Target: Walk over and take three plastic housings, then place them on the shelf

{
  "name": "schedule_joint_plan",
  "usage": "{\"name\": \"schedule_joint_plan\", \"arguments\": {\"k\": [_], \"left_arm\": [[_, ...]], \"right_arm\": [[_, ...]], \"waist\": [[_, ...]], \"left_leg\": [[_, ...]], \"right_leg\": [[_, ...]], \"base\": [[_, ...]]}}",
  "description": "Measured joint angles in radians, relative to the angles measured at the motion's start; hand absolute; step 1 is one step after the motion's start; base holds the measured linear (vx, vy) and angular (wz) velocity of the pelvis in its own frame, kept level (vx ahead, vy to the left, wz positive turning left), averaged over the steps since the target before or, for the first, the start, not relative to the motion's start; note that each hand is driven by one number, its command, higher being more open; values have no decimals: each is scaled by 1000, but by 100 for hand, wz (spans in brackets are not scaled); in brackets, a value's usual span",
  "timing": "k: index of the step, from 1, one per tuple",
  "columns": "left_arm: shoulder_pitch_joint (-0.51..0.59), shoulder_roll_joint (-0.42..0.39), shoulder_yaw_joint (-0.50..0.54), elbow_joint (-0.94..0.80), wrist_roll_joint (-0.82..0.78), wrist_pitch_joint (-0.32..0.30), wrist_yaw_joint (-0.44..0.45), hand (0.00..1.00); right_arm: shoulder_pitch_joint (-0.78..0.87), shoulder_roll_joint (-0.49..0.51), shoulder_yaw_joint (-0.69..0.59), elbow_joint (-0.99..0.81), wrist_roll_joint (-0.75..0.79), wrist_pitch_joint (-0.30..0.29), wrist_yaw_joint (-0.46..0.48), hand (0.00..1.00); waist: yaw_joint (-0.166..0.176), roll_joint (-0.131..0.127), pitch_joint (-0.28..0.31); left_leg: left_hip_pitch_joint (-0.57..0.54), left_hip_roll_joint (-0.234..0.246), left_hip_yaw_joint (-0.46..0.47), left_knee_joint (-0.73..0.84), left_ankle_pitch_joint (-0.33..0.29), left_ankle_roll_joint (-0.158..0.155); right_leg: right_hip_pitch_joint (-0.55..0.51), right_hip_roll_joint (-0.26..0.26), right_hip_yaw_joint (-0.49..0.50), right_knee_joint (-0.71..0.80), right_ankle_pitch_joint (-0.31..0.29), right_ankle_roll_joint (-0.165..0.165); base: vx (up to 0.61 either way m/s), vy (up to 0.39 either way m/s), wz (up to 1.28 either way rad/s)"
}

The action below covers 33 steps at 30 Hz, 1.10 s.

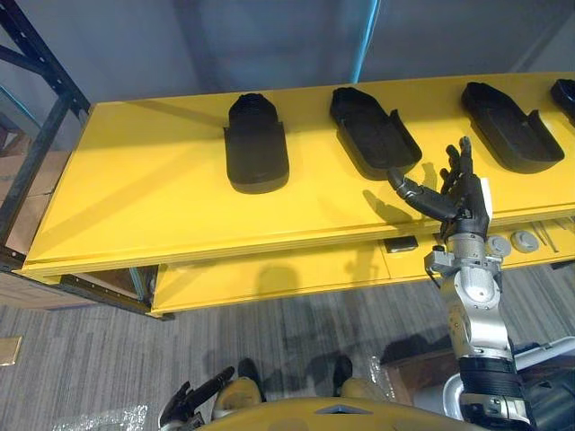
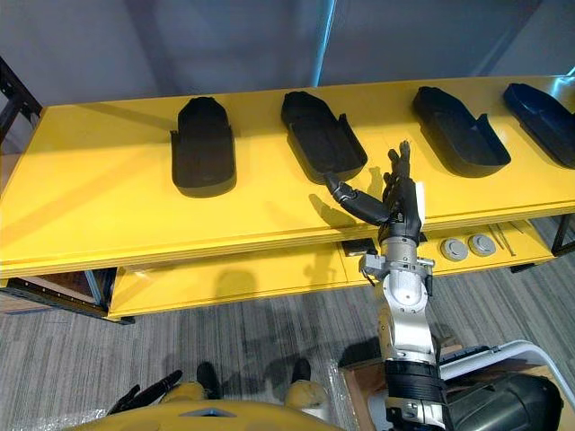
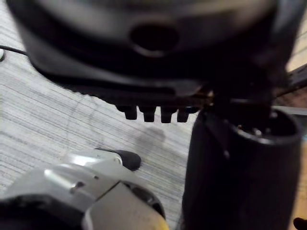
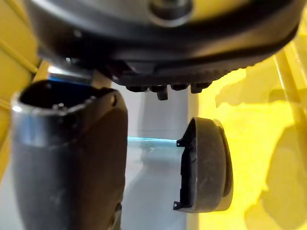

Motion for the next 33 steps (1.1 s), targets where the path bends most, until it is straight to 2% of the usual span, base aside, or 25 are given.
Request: {"name": "schedule_joint_plan", "arguments": {"k": [3,8,11,15,21,29,33], "left_arm": [[-2,-1,0,-1,0,3,-9,100],[-3,-1,0,1,0,4,-20,100],[-3,-1,0,1,1,3,-21,100],[-3,-1,-2,1,1,5,-24,100],[-22,-1,-16,0,0,10,-32,100],[-35,7,-19,-17,-4,29,-50,100],[-35,7,-20,-22,-4,29,-60,100]], "right_arm": [[-25,-8,-6,3,-40,0,-28,100],[-27,-9,-19,19,-78,5,-107,100],[-20,-9,-35,22,-76,23,-113,100],[-22,-10,-56,40,-22,38,-56,100],[-108,-86,-59,169,99,71,30,100],[-253,-163,-85,333,246,77,129,100],[-296,-188,-88,398,250,66,160,100]], "waist": [[-2,6,4],[-2,8,4],[-2,9,5],[-4,14,9],[-5,30,38],[-3,24,61],[-3,25,71]], "left_leg": [[1,-1,-45,1,-4,1],[4,-1,-44,3,-11,-6],[7,1,-42,19,-21,-7],[9,1,-39,19,-23,-8],[-4,-11,-49,15,-19,-3],[-16,-20,-70,16,-14,5],[-17,-24,-76,15,-8,10]], "right_leg": [[0,1,7,0,1,0],[2,1,11,3,1,1],[9,0,15,4,1,1],[8,-2,17,4,1,1],[-4,-12,11,6,6,9],[-1,-18,-9,7,7,10],[-2,-23,-13,16,7,10]], "base": [[43,-15,-6],[-5,3,-1],[-42,14,-5],[-26,5,-4],[-9,11,4],[0,4,8],[-50,13,5]]}}
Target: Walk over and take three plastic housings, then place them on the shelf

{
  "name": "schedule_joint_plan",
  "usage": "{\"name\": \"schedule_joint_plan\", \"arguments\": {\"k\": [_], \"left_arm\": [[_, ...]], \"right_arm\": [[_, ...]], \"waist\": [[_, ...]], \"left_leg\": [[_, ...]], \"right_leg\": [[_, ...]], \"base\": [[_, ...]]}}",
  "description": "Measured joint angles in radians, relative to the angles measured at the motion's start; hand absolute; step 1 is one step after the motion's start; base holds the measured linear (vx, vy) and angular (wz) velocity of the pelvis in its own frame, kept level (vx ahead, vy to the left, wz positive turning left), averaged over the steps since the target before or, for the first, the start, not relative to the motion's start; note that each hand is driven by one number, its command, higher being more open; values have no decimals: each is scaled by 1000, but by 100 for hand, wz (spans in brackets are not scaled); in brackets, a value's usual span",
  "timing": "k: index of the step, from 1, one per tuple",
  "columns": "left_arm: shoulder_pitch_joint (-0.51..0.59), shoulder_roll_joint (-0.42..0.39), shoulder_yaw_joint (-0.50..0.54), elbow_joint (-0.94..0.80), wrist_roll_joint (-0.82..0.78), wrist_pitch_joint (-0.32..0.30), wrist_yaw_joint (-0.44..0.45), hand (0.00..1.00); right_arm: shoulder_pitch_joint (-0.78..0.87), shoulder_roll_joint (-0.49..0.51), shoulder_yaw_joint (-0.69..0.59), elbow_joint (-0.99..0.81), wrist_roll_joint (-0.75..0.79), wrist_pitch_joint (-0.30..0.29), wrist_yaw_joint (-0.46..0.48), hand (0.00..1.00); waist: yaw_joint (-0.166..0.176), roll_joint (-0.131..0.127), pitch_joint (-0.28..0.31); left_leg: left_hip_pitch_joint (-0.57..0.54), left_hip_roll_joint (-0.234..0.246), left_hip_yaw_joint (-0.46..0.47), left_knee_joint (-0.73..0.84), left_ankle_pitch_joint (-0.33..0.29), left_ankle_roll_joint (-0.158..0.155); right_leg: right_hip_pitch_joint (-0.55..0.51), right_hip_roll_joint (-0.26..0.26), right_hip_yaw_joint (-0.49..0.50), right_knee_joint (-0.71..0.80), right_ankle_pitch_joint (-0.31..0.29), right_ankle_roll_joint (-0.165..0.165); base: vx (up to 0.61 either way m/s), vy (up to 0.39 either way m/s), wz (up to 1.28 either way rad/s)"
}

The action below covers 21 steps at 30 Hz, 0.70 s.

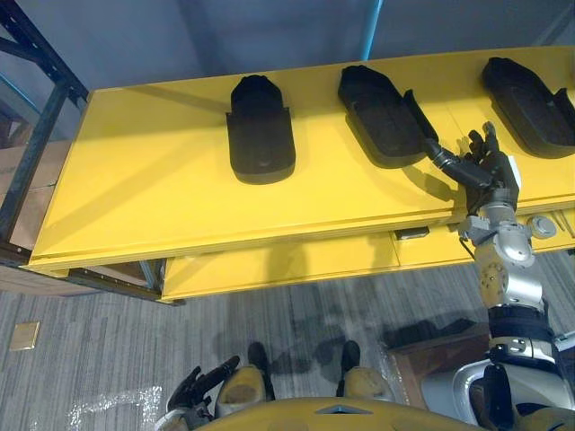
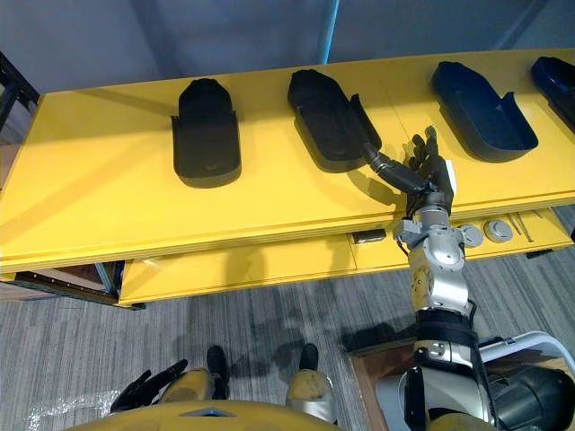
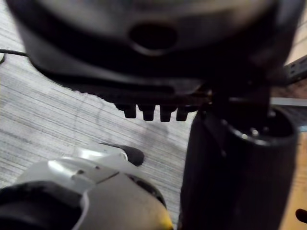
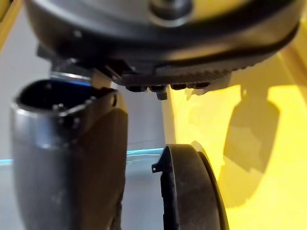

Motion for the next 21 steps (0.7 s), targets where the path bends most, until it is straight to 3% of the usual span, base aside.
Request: {"name": "schedule_joint_plan", "arguments": {"k": [21], "left_arm": [[0,11,0,-27,5,19,-11,100]], "right_arm": [[-45,-18,34,53,-11,-2,105,100]], "waist": [[1,-22,15]], "left_leg": [[5,-14,-29,-37,32,7]], "right_leg": [[4,-8,-28,2,2,3]], "base": [[-16,1,4]]}}
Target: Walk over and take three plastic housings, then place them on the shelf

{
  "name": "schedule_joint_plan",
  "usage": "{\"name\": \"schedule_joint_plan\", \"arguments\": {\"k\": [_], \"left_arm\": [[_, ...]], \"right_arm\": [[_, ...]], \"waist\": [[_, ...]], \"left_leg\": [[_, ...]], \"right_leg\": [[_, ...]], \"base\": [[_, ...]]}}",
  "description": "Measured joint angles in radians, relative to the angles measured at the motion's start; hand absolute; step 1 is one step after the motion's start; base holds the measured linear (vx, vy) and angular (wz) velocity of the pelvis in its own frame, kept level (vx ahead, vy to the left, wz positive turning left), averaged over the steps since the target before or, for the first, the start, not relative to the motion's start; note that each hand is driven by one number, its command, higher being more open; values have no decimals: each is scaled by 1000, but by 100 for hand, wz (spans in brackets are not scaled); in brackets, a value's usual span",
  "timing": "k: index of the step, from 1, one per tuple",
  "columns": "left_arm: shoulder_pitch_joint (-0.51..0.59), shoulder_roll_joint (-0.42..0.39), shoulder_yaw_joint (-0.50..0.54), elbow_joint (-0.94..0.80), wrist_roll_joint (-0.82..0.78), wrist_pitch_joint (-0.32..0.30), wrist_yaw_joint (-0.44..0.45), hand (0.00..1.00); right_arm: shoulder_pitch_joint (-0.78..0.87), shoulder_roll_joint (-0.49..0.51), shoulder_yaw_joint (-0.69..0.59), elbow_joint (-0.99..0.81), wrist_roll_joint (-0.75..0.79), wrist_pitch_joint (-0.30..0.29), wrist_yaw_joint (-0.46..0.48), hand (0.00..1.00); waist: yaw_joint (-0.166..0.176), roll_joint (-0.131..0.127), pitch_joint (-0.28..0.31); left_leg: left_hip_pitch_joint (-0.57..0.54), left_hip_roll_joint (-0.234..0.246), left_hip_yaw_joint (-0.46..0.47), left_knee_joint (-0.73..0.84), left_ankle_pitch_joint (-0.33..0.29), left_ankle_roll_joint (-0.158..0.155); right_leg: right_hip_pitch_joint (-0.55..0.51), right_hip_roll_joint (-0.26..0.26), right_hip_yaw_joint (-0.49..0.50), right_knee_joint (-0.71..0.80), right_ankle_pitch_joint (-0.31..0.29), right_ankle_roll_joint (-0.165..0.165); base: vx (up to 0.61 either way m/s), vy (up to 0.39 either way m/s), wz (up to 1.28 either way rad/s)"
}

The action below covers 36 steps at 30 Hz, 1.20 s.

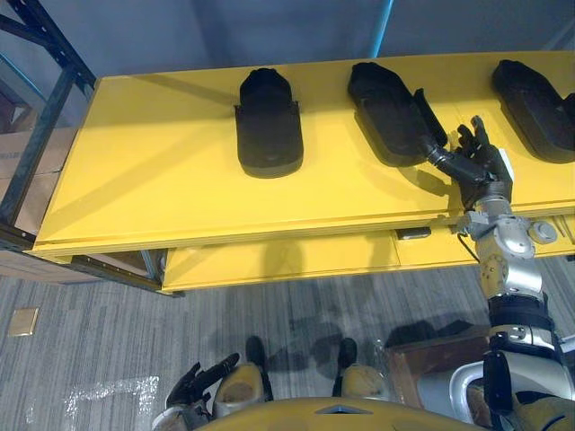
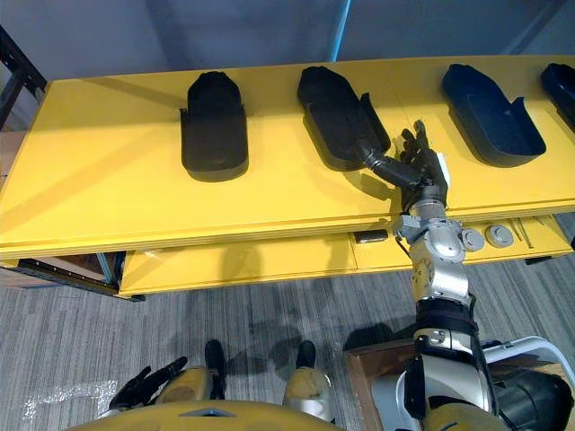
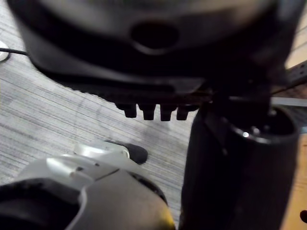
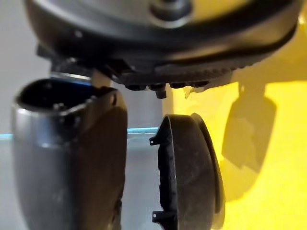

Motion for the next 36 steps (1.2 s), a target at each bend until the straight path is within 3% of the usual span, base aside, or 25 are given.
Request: {"name": "schedule_joint_plan", "arguments": {"k": [12,26,32,36], "left_arm": [[0,15,-11,0,0,-1,-7,100],[3,32,-34,4,2,0,-5,100],[3,37,-37,8,2,1,-5,100],[5,35,-39,22,1,-8,0,100]], "right_arm": [[1,-6,77,-44,-2,26,69,100],[63,22,99,-109,-41,39,67,100],[87,28,118,-140,-112,39,-9,100],[129,33,113,-284,-227,39,-140,100]], "waist": [[-1,-16,1],[1,-35,-22],[7,-44,-39],[2,-39,-41]], "left_leg": [[14,0,6,-19,7,-2],[31,-2,9,-51,23,-2],[31,-2,21,-55,24,-2],[43,-2,51,-63,24,-2]], "right_leg": [[2,1,6,1,0,0],[5,2,6,1,-1,-1],[-4,2,24,1,0,-1],[-12,3,53,1,4,0]], "base": [[-4,1,-1],[0,0,0],[-12,4,-5],[6,5,-20]]}}
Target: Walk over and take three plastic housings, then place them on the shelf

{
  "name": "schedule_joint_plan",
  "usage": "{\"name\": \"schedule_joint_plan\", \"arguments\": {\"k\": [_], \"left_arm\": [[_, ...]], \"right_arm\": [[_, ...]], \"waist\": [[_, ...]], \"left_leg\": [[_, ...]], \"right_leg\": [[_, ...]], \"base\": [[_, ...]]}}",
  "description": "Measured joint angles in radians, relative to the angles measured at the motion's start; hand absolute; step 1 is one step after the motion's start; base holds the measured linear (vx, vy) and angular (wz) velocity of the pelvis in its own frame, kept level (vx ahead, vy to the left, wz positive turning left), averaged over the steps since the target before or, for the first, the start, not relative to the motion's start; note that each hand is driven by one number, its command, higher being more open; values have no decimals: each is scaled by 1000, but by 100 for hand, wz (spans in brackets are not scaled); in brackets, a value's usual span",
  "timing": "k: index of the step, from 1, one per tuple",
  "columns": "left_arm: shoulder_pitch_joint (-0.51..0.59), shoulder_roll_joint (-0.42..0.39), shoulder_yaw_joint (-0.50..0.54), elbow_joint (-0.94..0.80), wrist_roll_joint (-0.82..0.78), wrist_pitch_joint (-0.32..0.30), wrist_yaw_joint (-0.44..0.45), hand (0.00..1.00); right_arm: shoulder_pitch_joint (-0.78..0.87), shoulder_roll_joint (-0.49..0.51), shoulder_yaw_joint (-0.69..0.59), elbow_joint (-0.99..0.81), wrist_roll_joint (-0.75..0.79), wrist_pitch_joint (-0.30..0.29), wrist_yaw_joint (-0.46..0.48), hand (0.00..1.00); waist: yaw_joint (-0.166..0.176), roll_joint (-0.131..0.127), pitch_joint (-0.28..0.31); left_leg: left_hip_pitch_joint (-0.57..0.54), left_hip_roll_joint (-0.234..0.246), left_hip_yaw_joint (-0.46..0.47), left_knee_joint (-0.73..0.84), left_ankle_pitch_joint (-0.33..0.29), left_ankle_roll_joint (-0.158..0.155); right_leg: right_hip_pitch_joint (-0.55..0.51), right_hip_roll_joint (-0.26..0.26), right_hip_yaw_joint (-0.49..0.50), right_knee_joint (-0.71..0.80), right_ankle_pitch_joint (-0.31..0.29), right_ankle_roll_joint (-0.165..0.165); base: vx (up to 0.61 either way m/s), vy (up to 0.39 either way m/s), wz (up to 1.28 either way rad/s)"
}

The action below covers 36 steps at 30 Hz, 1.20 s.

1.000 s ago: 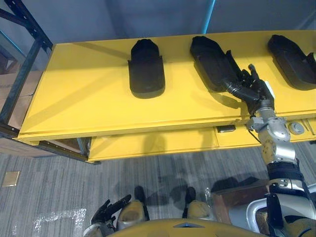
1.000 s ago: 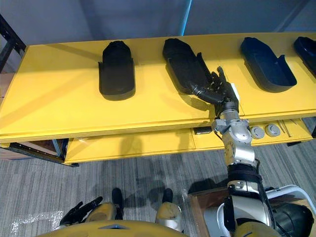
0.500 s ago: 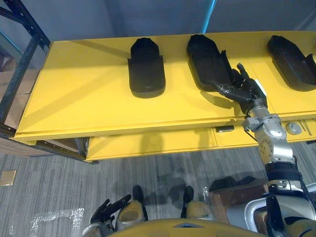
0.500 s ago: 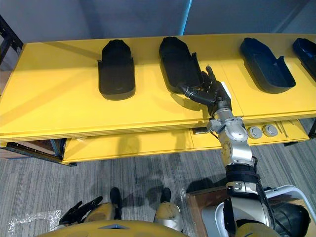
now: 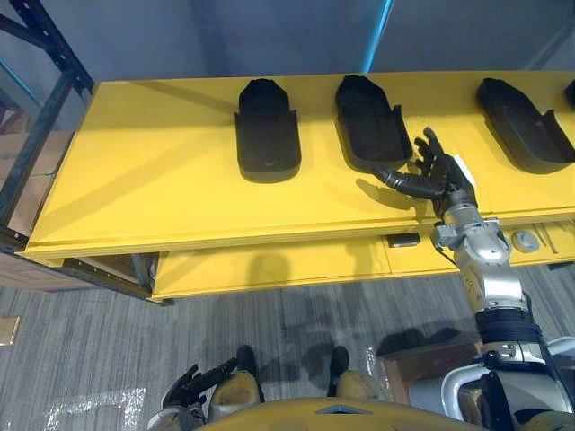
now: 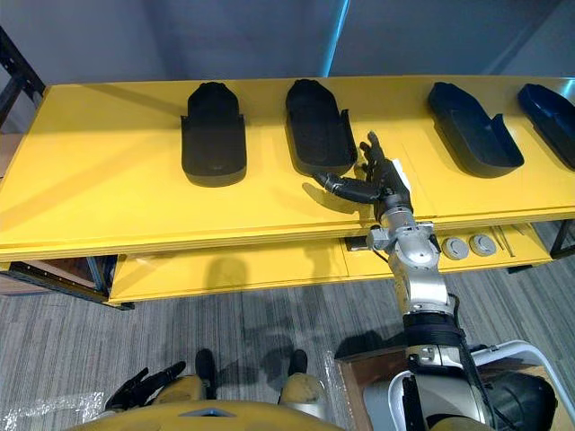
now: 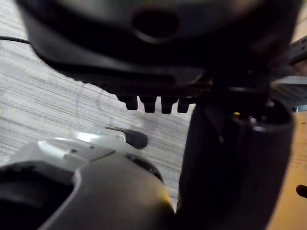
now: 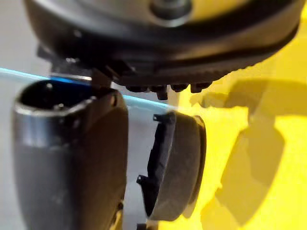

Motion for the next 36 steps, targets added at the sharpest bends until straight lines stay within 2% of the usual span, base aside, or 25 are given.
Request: {"name": "schedule_joint_plan", "arguments": {"k": [4,8,11,15,19,21,23,25,29,30,31,32,33,34,35,36], "left_arm": [[12,-4,0,22,1,-36,7,100],[36,-1,2,36,66,-43,8,100],[35,-1,1,49,127,-45,8,100],[29,-3,-8,73,200,-41,5,100],[28,-1,-29,82,240,-33,1,100],[28,0,-34,87,262,-27,-8,100],[29,4,-50,87,273,-9,-8,100],[31,5,-57,86,283,12,-24,100],[34,3,-73,74,309,38,-20,100],[36,3,-73,69,311,40,-5,100],[41,3,-69,64,311,40,4,100],[46,3,-53,62,298,28,27,100],[46,-2,-48,40,254,5,46,100],[49,-14,-50,36,232,-10,54,100],[49,-35,-53,30,221,-44,68,100],[47,-46,-58,24,221,-53,70,100]], "right_arm": [[124,78,-98,-293,-12,-6,-108,100],[281,139,-179,-437,-8,-52,-150,100],[369,186,-214,-452,-3,-69,-151,100],[495,254,-219,-451,66,-68,-147,100],[603,315,-221,-450,50,-68,-190,100],[663,350,-223,-449,79,-75,-219,100],[714,384,-238,-433,86,-91,-251,100],[764,408,-262,-369,93,-136,-288,100],[827,447,-262,-358,158,-210,-288,100],[823,447,-234,-359,156,-219,-273,100],[817,445,-213,-360,152,-222,-265,100],[804,432,-154,-360,148,-233,-244,100],[780,395,-89,-358,147,-243,-208,100],[749,363,-62,-349,146,-244,-192,100],[638,297,-21,-282,131,-242,-168,100],[602,286,-18,-258,114,-239,-166,100]], "waist": [[-23,0,-12],[-64,-9,-54],[-93,-12,-61],[-126,0,-75],[-157,4,-79],[-187,3,-79],[-207,4,-80],[-226,6,-83],[-230,13,-88],[-224,13,-89],[-217,11,-92],[-197,17,-94],[-167,3,-95],[-146,15,-95],[-121,52,-100],[-110,62,-100]], "left_leg": [[34,2,59,-14,-15,-6],[65,1,118,-41,-23,-9],[94,3,166,-47,-34,-16],[130,8,245,-48,-56,-25],[164,16,335,-43,-78,-39],[179,20,380,-41,-88,-46],[198,29,415,-39,-100,-54],[226,34,464,-37,-112,-64],[265,52,548,-15,-141,-85],[258,73,559,68,-184,-90],[241,94,523,142,-213,-56],[168,136,326,314,-254,35],[97,136,111,466,-282,84],[71,131,32,518,-312,80],[24,103,-108,571,-363,85],[16,99,-137,586,-379,94]], "right_leg": [[-12,4,55,0,1,0],[-27,11,111,-2,0,1],[-27,18,153,-1,1,2],[-42,33,230,0,4,5],[-59,56,310,1,11,1],[-62,69,350,-1,15,0],[-62,80,380,-2,16,0],[-61,92,422,-2,17,-1],[-60,121,469,-18,19,-10],[-64,123,438,-16,11,-24],[-74,125,428,-5,15,-29],[-104,145,450,62,10,-45],[-127,167,499,107,-5,-66],[-138,179,531,113,-6,-67],[-150,213,576,113,5,-53],[-152,224,583,111,8,-50]], "base": [[0,9,-40],[33,17,-43],[20,12,-46],[2,12,-59],[-9,-8,-66],[13,-26,-60],[9,-44,-54],[3,-37,-61],[-20,-27,-64],[-34,-44,-71],[-16,-98,-111],[85,-151,-130],[97,-145,-144],[57,30,-152],[-38,145,-110],[-56,225,-88]]}}
